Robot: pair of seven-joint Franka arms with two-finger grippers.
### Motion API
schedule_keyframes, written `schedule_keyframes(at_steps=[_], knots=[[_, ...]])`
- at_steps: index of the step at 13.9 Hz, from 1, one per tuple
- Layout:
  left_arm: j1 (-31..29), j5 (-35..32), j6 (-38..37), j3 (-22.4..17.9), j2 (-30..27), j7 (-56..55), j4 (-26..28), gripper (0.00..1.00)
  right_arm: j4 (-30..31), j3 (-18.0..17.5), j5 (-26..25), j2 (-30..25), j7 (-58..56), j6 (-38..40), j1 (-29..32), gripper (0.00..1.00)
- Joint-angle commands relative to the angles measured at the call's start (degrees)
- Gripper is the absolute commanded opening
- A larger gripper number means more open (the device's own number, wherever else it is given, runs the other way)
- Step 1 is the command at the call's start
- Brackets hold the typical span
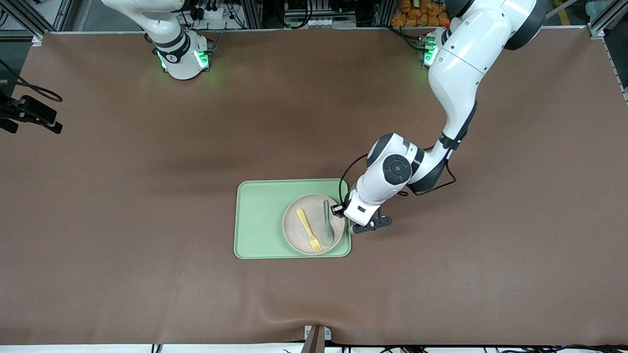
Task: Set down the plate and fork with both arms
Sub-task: 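Lower the plate onto the tray and open the left gripper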
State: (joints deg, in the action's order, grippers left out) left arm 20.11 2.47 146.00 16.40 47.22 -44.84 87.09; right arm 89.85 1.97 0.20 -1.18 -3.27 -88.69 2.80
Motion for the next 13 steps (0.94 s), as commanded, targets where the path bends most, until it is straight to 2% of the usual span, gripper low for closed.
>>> schedule_keyframes(at_steps=[1,5,8,9,10,11,13], knots=[[0.4,-0.3,1.6,-0.1,0.5,-1.5,0.2,0.0,-0.3,-0.7,0.5,0.3,-0.3,0.3,1.1,1.0],[0.5,-0.3,1.7,-0.1,0.2,-3.5,1.4,0.02,-0.5,-0.7,0.5,0.9,-0.4,0.1,0.8,1.0],[0.5,-0.3,1.7,0.2,-0.3,-5.1,2.5,0.08,-1.0,-0.9,-0.2,3.3,-0.4,-0.4,0.3,1.0],[0.5,-0.3,1.7,0.3,-0.2,-5.3,2.5,0.16,-1.0,-0.9,-0.2,4.9,-0.4,-0.4,0.4,1.0],[0.5,-0.4,1.7,0.3,-0.3,-5.3,2.4,0.53,-1.0,-0.9,-0.2,6.6,-0.5,-0.1,0.4,1.0],[0.5,-0.4,1.7,0.3,-0.3,-5.5,2.2,1.0,-1.0,-0.9,-0.2,6.6,-0.5,-0.1,0.4,1.0],[0.5,-0.4,1.3,0.3,-1.2,-5.4,1.9,1.0,-1.0,-1.0,0.2,6.7,-0.3,0.2,0.0,1.0]])
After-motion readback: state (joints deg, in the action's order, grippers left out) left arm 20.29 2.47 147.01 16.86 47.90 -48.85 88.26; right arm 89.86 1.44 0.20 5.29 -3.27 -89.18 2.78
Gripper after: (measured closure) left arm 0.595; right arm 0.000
